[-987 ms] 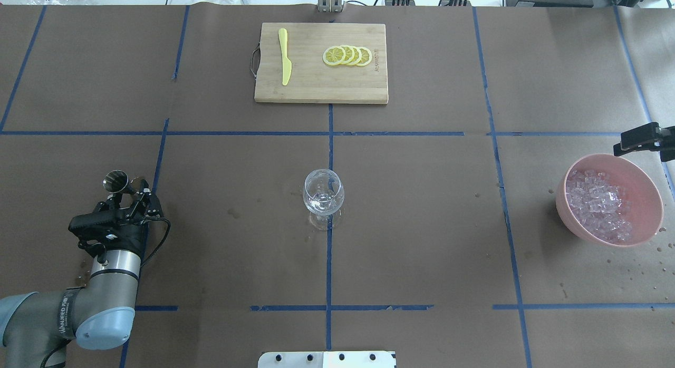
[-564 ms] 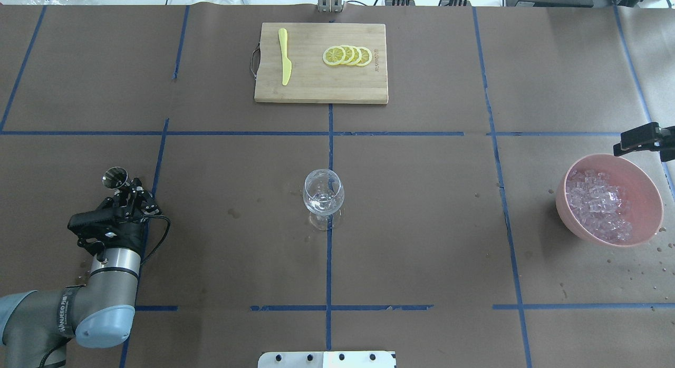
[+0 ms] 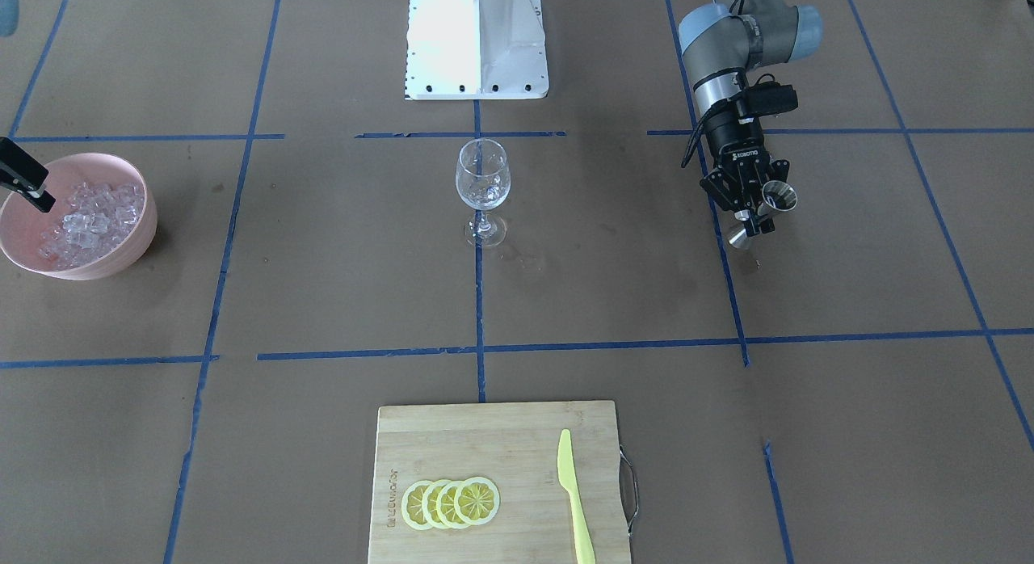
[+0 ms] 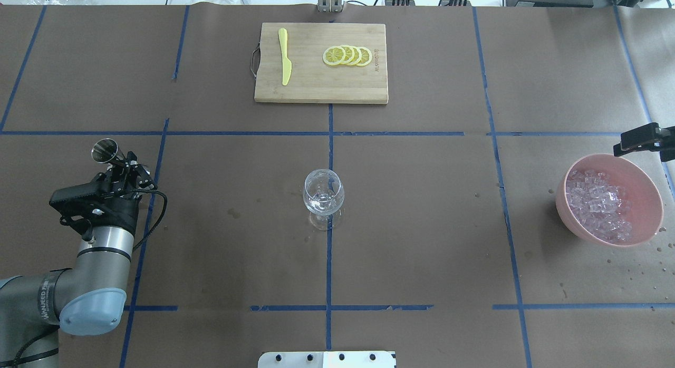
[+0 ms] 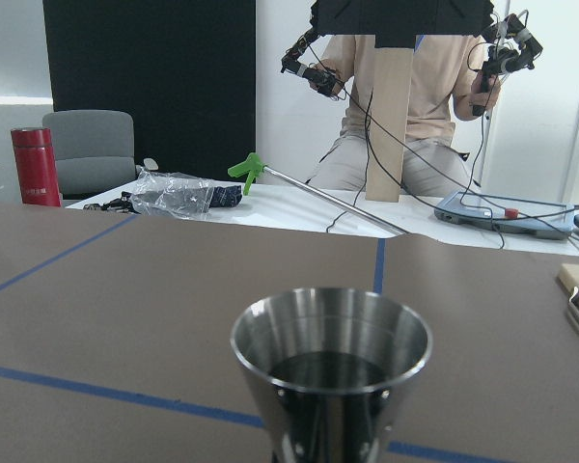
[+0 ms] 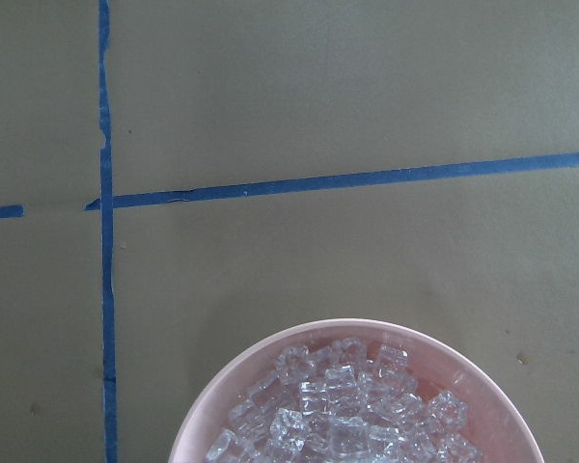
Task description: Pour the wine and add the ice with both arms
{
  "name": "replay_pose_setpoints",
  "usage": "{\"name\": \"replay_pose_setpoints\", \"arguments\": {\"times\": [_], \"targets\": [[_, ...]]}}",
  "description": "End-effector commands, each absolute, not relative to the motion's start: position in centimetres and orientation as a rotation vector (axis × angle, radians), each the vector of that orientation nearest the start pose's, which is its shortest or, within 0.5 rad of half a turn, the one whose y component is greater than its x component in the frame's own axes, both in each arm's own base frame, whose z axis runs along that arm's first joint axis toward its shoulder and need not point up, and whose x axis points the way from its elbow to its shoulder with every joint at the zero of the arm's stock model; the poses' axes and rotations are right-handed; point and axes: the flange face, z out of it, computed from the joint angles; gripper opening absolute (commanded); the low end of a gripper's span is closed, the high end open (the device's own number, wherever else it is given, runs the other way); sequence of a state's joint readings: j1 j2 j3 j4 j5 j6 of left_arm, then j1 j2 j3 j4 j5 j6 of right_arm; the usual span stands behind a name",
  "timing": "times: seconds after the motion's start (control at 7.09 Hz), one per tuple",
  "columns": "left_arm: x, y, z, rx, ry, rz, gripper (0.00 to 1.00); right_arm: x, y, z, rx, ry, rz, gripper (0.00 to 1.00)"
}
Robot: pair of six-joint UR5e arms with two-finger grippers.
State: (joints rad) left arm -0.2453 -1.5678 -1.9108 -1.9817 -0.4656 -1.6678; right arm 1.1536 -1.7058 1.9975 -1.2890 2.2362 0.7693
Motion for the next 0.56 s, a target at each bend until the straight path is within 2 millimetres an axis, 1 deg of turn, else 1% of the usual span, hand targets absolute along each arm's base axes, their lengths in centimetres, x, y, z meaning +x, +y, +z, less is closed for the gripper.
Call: {"name": "replay_pose_setpoints", "arguments": {"times": [0.0,0.14,0.28,0.42], "targets": [[40.3,-33.4,36.3,1.144,0.631,-0.663,0.00,-11.5,-43.5,48.2,0.105,-0.855,0.133,1.00],[40.4,-34.5,34.0,1.179,0.595,-0.610,0.00,-11.6,-43.6,48.2,0.105,-0.855,0.130,1.00],[41.7,-35.0,30.4,1.206,0.598,-0.567,0.00,-11.5,-43.6,48.4,0.101,-0.852,0.134,1.00],[42.5,-35.2,27.1,1.227,0.611,-0.541,0.00,-11.6,-43.8,48.6,0.100,-0.852,0.135,1.00]]}}
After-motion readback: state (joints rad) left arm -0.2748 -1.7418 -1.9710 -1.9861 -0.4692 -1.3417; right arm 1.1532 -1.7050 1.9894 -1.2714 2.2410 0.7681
